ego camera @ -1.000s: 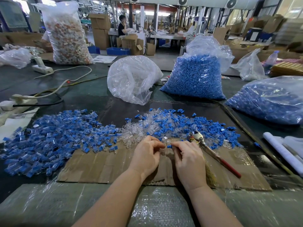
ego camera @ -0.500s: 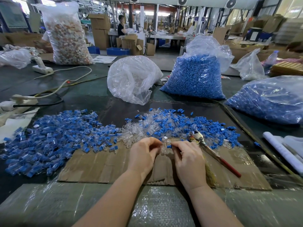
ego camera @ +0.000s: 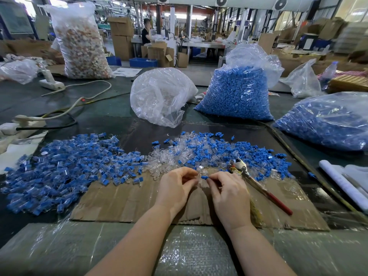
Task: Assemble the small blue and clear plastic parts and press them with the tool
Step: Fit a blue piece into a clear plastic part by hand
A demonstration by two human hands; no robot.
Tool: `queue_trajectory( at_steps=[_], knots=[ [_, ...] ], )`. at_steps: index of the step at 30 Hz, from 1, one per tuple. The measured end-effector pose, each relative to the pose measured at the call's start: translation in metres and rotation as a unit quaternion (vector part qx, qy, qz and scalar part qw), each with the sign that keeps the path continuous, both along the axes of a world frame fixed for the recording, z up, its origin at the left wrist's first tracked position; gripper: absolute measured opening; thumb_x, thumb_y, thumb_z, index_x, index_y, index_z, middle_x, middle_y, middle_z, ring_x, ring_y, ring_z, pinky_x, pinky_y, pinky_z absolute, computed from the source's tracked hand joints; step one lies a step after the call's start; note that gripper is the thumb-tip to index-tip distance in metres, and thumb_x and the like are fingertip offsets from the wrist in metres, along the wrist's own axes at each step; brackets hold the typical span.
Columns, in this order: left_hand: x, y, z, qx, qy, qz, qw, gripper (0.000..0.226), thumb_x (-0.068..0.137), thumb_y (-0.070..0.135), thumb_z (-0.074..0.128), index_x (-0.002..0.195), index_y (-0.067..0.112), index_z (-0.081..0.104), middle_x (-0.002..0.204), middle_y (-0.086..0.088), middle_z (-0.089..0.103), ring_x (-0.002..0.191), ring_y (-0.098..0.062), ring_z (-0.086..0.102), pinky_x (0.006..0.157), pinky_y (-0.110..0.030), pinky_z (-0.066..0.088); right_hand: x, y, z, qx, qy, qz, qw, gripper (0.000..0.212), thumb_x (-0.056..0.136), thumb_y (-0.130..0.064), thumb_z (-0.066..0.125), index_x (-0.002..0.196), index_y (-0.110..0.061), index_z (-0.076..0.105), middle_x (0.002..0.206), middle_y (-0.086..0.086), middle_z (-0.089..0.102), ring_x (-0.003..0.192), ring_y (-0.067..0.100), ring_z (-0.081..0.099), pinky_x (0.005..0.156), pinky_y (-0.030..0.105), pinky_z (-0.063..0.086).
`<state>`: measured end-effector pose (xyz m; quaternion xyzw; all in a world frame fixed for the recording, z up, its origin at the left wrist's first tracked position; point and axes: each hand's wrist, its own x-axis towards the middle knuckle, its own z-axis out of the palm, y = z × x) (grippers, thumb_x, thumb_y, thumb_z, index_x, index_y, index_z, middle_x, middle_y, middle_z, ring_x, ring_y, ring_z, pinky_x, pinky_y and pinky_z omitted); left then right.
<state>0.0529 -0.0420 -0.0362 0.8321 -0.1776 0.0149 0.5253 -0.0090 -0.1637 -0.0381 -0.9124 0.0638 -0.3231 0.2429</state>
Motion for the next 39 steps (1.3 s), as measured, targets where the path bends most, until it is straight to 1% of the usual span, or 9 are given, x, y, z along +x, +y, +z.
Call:
queue_trajectory(
  at_steps=[4,9,13,16,19,23,25,35,39],
  knots=[
    [0.0006,0.0013,0.0024,-0.024,0.019,0.009,1.0,0.012,0.081,0.012,0.07,0.08,0.024,0.066,0.075,0.009,0.067,0.07,0.001,0.061,0.069,-0.01,0.048,-0.0001,0.0012,0.0008,-0.006,0.0,0.009,1.0,0.011,0.079,-0.013,0.072,0.072,-0.014,0.064,0.071,-0.002,0.064,0.07,0.022,0.056,0.069,0.035,0.043],
    [-0.0017,0.0024,0.0054,-0.034,0.038,-0.031,0.998,0.015,0.082,0.008,0.068,0.077,0.022,0.064,0.068,0.006,0.065,0.057,0.005,0.057,0.061,-0.008,0.045,0.0007,0.0022,-0.0011,-0.015,0.006,0.008,1.0,0.017,0.076,-0.014,0.073,0.066,-0.014,0.059,0.065,0.0,0.061,0.066,0.025,0.056,0.065,0.037,0.044],
    [-0.0027,0.0025,0.0066,-0.024,0.033,-0.057,0.998,0.02,0.082,0.006,0.067,0.076,0.025,0.063,0.069,0.01,0.064,0.059,0.01,0.056,0.06,-0.005,0.042,0.0008,0.0024,-0.0025,-0.029,0.021,0.008,0.999,0.02,0.075,-0.017,0.074,0.063,-0.013,0.058,0.063,0.002,0.06,0.065,0.026,0.055,0.064,0.037,0.044],
    [-0.0018,0.0026,0.0061,-0.035,0.038,-0.053,0.997,0.018,0.084,0.006,0.066,0.078,0.023,0.064,0.07,0.01,0.064,0.061,0.008,0.057,0.062,-0.005,0.043,0.0008,0.0019,-0.0021,-0.028,0.022,0.015,0.999,0.015,0.078,-0.017,0.074,0.068,-0.013,0.063,0.067,0.001,0.063,0.068,0.025,0.057,0.067,0.037,0.044],
    [-0.0008,0.0022,0.0059,-0.041,0.04,-0.043,0.997,0.017,0.085,0.007,0.064,0.079,0.022,0.064,0.07,0.007,0.065,0.065,-0.002,0.059,0.064,-0.008,0.044,0.0003,0.0021,-0.0003,-0.025,0.005,0.037,0.999,0.008,0.078,-0.017,0.075,0.077,-0.014,0.068,0.074,-0.003,0.066,0.072,0.021,0.06,0.069,0.036,0.046],
    [-0.001,0.003,0.0066,-0.043,0.046,-0.053,0.997,0.015,0.085,0.006,0.064,0.083,0.021,0.065,0.074,0.005,0.067,0.064,-0.001,0.06,0.065,-0.009,0.046,-0.0001,-0.0004,0.0003,-0.012,-0.003,0.074,0.997,0.023,0.078,-0.014,0.075,0.1,-0.014,0.071,0.088,-0.002,0.068,0.084,0.021,0.062,0.079,0.04,0.051],
    [-0.0008,0.0035,0.007,-0.038,0.04,-0.052,0.997,0.014,0.085,0.007,0.065,0.083,0.02,0.066,0.073,0.007,0.066,0.064,0.003,0.059,0.065,-0.008,0.045,-0.0003,-0.0008,0.0006,-0.012,0.001,0.085,0.996,0.022,0.079,-0.017,0.074,0.101,-0.015,0.072,0.088,-0.003,0.068,0.085,0.02,0.061,0.079,0.04,0.051],
    [-0.0004,0.0021,0.0066,-0.026,0.034,-0.034,0.999,0.009,0.081,0.009,0.069,0.081,0.018,0.068,0.073,0.003,0.068,0.068,-0.006,0.061,0.069,-0.015,0.048,0.0009,-0.0011,0.002,-0.009,-0.007,0.099,0.995,0.019,0.078,-0.025,0.075,0.095,-0.017,0.073,0.084,-0.005,0.067,0.08,0.017,0.061,0.074,0.032,0.05],
    [0.0005,0.002,0.0071,-0.025,0.036,-0.03,0.999,0.01,0.08,0.01,0.071,0.079,0.019,0.067,0.072,0.005,0.067,0.066,-0.004,0.06,0.067,-0.014,0.048,0.0012,-0.0009,0.0031,-0.014,-0.002,0.087,0.996,0.022,0.076,-0.016,0.077,0.098,-0.014,0.072,0.087,-0.003,0.066,0.084,0.019,0.061,0.078,0.037,0.052]
  ],
)
